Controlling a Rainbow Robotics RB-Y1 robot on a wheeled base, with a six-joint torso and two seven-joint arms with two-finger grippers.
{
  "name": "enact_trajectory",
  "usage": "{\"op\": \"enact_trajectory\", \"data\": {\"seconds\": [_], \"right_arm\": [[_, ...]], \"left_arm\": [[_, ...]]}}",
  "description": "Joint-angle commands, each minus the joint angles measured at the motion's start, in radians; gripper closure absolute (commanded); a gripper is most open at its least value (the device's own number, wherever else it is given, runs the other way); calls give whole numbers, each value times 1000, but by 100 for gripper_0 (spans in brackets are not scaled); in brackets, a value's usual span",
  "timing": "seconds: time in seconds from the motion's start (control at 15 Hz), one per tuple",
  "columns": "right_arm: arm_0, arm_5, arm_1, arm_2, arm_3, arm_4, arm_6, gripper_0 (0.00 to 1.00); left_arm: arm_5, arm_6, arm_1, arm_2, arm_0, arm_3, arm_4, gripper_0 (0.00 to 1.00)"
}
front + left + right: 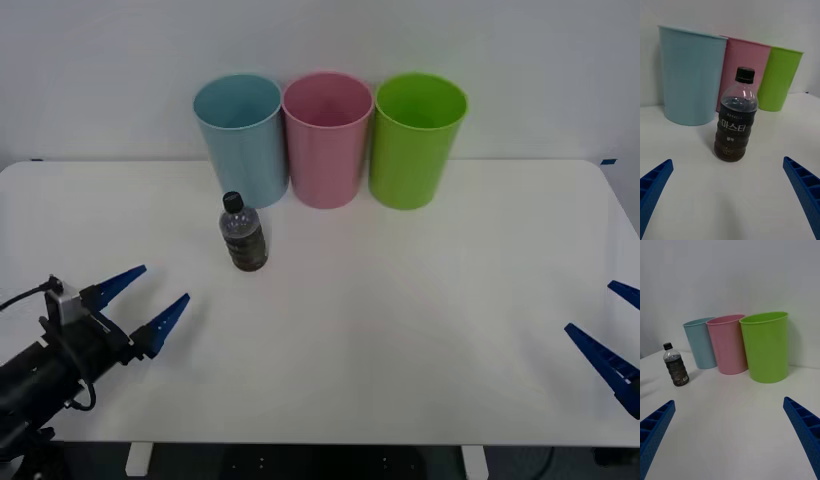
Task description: Grasp the object on the table and drop it into the matching bin: aluminum can to the light blue bin, PET bottle to the pink bin.
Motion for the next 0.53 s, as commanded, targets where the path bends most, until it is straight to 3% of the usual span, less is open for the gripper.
{"op": "enact_trajectory", "data": {"seconds": [0.07, 0.53], "right_arm": [[0, 0, 0, 0, 0, 0, 0, 0], [0, 0, 0, 0, 0, 0, 0, 0]], "left_arm": [[45, -17, -48, -7, -11, -1, -25, 0], [120, -40, -126, -18, -27, -1, -36, 0]]}}
